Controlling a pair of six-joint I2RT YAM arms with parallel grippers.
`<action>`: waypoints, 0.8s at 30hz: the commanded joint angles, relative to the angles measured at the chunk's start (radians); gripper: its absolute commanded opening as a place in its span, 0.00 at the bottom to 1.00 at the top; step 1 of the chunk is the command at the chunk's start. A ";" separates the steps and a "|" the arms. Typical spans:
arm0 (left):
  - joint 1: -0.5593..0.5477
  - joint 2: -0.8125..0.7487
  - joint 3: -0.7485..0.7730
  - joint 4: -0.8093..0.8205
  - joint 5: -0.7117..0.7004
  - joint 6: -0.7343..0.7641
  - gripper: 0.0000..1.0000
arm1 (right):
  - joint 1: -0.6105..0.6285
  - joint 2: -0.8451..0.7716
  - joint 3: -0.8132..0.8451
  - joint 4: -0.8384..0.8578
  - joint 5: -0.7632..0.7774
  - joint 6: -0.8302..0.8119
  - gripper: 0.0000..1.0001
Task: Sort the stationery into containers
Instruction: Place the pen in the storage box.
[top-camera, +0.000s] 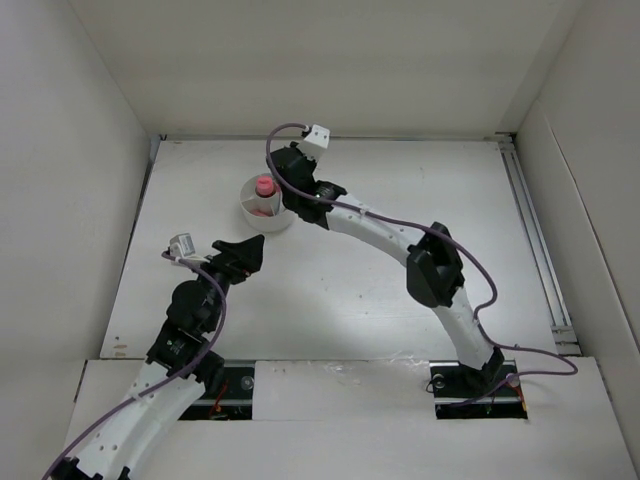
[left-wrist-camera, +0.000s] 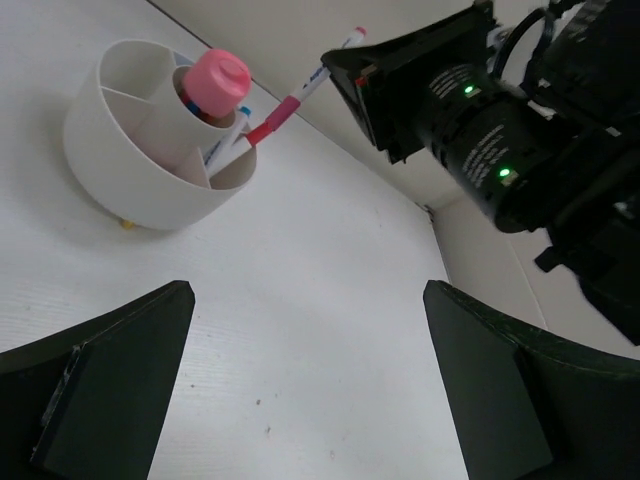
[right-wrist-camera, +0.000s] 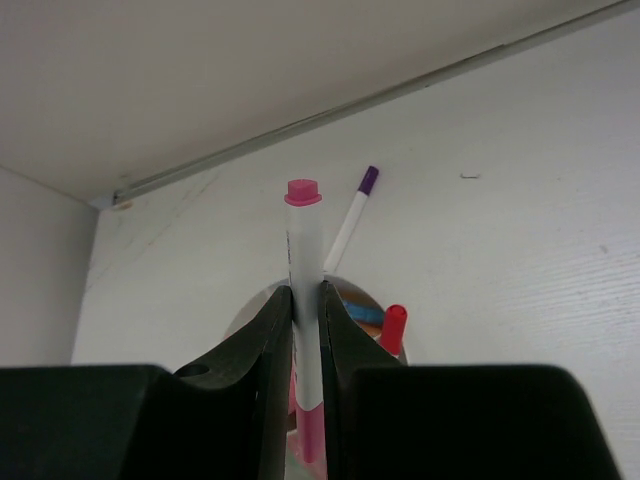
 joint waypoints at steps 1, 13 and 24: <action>0.004 -0.018 0.057 -0.033 -0.087 -0.046 1.00 | -0.014 0.066 0.076 0.040 0.083 -0.077 0.00; 0.004 0.020 0.057 -0.033 -0.087 -0.057 1.00 | 0.017 0.108 0.007 0.108 0.094 -0.088 0.00; 0.004 0.020 0.066 -0.011 -0.085 -0.021 1.00 | 0.066 0.137 -0.044 0.134 0.166 -0.088 0.00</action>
